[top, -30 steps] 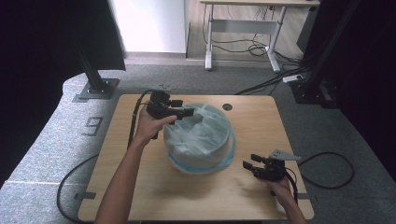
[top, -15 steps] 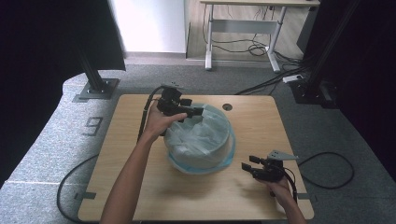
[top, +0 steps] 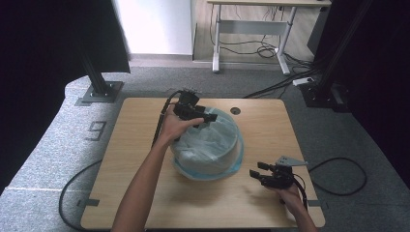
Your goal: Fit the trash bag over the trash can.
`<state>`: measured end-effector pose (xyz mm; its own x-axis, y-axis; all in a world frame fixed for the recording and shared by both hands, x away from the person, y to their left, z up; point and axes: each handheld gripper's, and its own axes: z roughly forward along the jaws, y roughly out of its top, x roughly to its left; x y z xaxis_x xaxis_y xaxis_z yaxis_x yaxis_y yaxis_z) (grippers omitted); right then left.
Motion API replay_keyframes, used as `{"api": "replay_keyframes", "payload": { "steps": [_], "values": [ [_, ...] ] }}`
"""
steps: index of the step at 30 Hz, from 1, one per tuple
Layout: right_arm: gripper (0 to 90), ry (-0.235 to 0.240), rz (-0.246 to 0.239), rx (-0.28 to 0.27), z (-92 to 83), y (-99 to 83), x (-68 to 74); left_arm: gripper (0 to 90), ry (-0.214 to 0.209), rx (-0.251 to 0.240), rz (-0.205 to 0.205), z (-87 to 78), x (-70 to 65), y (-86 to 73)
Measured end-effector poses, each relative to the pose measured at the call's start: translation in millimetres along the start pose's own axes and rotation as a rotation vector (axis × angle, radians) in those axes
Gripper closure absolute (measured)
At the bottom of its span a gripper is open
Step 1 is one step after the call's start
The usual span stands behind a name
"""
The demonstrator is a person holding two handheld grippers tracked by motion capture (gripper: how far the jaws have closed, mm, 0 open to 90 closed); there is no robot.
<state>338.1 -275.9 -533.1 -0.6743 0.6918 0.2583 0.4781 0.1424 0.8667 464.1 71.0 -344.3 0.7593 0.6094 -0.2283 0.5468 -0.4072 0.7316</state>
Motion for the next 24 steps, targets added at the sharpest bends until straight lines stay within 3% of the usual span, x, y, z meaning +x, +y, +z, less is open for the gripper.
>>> {"api": "replay_keyframes", "payload": {
  "steps": [9,20,24],
  "values": [
    [37.8,0.001,-0.004,0.004,0.6,-0.5,-0.1,33.1,-0.002,0.089,0.005,21.2,-3.1,2.0],
    [37.8,-0.002,-0.001,0.004,-0.2,-0.6,-1.2,32.9,0.05,0.226,-0.02,52.3,1.1,1.6],
    [37.8,-0.005,-0.003,0.004,-0.7,-0.9,-2.1,32.7,0.065,0.246,-0.009,57.1,0.2,0.8]
  ]
}}
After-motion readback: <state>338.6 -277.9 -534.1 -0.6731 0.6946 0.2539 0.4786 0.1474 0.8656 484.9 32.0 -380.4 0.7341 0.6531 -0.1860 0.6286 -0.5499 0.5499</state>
